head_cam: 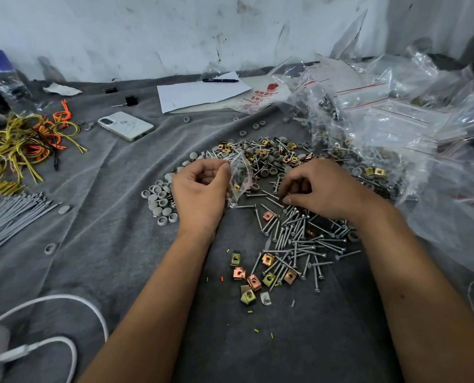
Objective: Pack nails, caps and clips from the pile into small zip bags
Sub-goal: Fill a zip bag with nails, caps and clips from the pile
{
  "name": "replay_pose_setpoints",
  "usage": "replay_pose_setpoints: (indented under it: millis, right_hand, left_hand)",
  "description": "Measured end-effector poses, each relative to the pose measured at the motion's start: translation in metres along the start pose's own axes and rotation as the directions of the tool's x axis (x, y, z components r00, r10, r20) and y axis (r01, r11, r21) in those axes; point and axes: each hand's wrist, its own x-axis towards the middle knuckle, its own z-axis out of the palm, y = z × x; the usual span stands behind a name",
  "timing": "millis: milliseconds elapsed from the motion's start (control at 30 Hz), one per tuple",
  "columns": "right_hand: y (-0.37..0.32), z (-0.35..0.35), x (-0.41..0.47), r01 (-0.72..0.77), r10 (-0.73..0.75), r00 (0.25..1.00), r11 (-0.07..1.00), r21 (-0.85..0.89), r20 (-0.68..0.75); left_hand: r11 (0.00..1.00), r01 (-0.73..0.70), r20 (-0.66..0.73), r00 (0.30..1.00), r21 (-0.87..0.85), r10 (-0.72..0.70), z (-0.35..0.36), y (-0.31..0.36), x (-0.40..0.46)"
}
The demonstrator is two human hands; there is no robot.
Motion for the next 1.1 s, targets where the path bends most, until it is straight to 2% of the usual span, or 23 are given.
replay_pose_setpoints:
  millis: [200,300,400,467,567,700,867,1033,1100]
  right_hand:
    - [0.000,0.003,0.001,-0.053,0.053,0.999,0.997,-0.052,0.000]
    - [-0.005,0.006,0.002,-0.029,0.028,0.989,1.000,-0.011,-0.147]
    - [-0.015,0.009,0.004,0.043,0.002,0.935,0.992,0.117,-0.356]
    - [-0.023,0.012,0.005,0.116,-0.043,0.904,0.982,0.147,-0.424]
    - [-0.028,0.017,0.006,0.139,-0.068,0.916,0.978,0.155,-0.395]
    - [-0.021,0.021,0.007,0.029,-0.008,0.965,0.996,0.079,-0.262]
    - [-0.021,0.028,0.011,0.002,-0.026,0.950,0.997,-0.078,-0.312]
    - [-0.036,0.045,0.022,0.085,-0.142,0.938,0.978,-0.188,-0.315]
    - [-0.041,0.048,0.026,0.064,-0.128,0.946,0.975,-0.213,-0.298]
  left_hand:
    - [1.000,0.012,0.010,1.000,0.001,-0.012,0.000,-0.001,-0.001]
    - [1.000,0.007,0.024,1.000,0.019,-0.007,0.000,0.000,-0.001]
    - [0.999,-0.019,0.044,0.999,0.049,0.017,0.002,0.002,-0.004]
    - [0.997,-0.036,0.058,0.998,0.071,0.032,0.003,0.004,-0.006]
    - [0.996,-0.044,0.059,0.998,0.081,0.039,0.003,0.004,-0.006]
    - [0.997,-0.048,-0.022,0.999,0.061,0.050,0.001,0.003,-0.002]
    - [0.999,-0.042,-0.180,0.983,-0.022,0.037,-0.002,-0.001,0.005]
    - [0.998,-0.039,-0.197,0.980,-0.044,0.029,-0.001,-0.002,0.005]
    - [0.999,-0.035,-0.186,0.982,-0.042,0.027,-0.001,-0.002,0.005]
